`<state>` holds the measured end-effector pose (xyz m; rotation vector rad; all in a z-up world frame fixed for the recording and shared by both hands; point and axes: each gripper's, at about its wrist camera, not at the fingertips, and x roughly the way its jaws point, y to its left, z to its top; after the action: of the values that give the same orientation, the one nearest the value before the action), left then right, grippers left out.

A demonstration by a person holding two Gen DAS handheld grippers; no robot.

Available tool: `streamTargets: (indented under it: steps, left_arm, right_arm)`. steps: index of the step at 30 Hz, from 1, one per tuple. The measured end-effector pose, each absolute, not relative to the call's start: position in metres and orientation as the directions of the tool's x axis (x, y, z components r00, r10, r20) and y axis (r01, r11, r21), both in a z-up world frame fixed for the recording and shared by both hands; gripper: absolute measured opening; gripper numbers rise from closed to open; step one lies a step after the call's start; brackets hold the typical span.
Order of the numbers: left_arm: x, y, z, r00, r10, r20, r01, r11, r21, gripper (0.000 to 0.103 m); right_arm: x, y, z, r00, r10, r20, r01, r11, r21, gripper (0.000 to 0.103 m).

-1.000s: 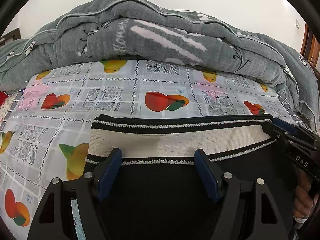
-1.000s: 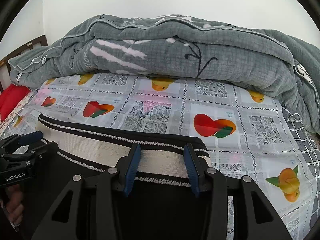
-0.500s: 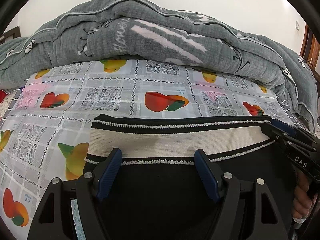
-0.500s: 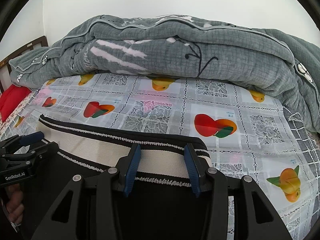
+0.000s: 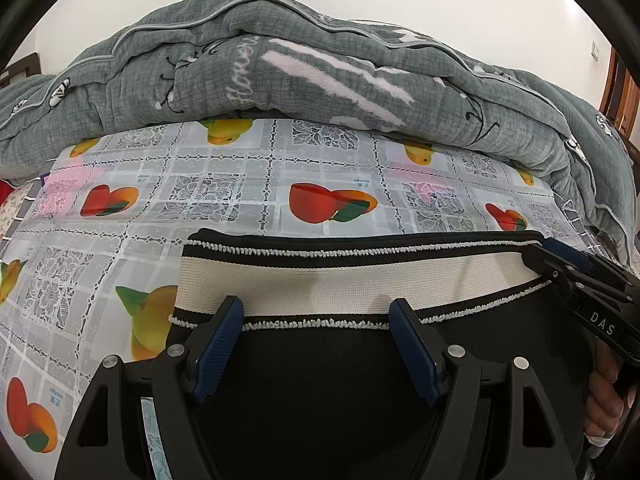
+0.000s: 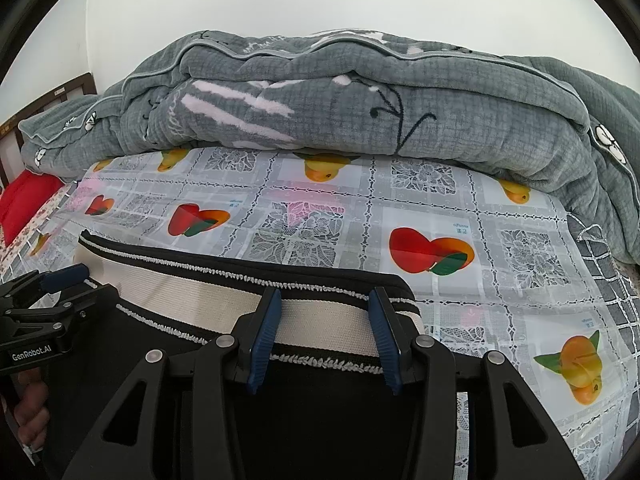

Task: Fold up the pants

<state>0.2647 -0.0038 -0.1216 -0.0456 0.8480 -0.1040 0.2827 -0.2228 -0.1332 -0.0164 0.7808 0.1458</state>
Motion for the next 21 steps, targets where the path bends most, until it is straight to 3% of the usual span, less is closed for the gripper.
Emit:
streamTargets:
  steps: [21]
  left_arm:
    - [0.2642, -0.0032, -0.1215, 0.657, -0.111, -0.745, 0.072, 0.994, -0.084, 0.074]
  right_arm:
    - [0.2816, -0.2231, -0.1332, 0.7, 0.132, -0.702, -0.139, 0.989, 0.047, 0.046]
